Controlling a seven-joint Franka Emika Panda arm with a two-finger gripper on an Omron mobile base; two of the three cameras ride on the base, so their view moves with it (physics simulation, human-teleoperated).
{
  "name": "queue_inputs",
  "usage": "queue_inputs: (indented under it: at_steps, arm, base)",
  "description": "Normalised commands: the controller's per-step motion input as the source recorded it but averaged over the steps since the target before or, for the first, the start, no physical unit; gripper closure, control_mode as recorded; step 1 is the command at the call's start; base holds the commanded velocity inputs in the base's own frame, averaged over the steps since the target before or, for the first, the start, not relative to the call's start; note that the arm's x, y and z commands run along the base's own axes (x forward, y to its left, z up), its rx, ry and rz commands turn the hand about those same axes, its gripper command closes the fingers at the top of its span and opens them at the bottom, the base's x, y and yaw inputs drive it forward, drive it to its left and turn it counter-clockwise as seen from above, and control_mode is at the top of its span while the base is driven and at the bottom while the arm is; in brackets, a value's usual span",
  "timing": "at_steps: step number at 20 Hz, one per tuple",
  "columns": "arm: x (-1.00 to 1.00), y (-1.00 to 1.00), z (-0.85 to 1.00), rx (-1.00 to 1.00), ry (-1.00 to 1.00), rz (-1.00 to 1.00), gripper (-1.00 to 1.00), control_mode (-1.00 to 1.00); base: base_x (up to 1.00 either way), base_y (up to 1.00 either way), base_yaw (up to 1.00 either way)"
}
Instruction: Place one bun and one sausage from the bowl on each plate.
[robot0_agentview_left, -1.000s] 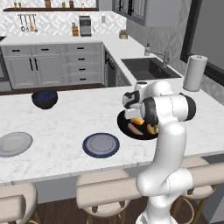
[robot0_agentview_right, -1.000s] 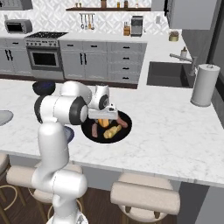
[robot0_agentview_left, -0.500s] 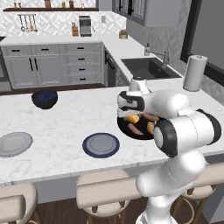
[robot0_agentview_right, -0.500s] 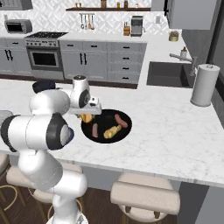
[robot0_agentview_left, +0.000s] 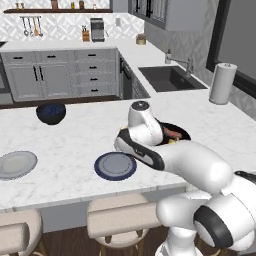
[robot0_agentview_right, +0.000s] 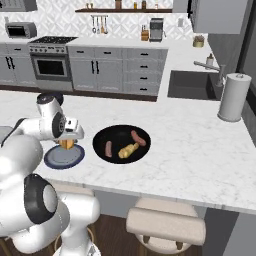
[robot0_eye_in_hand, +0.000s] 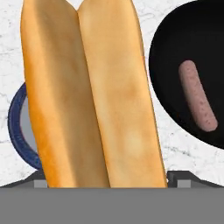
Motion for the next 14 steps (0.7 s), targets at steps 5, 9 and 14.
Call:
queue_inputs:
  at_steps: [5, 9, 14]
  arm:
    - [0.07, 1.00, -0.22, -0.07, 0.03, 0.00, 1.00, -1.00]
    - [0.20, 0.70, -0.43, 0.00, 0.12, -0.01, 1.00, -1.00]
    - [0.32, 0.04, -0.22, -0.03, 0.45, -0.05, 1.00, -1.00]
  base:
    - [0.00, 0.00, 0.00]
    - [0.00, 0.00, 0.00]
    - [0.00, 0.00, 0.00]
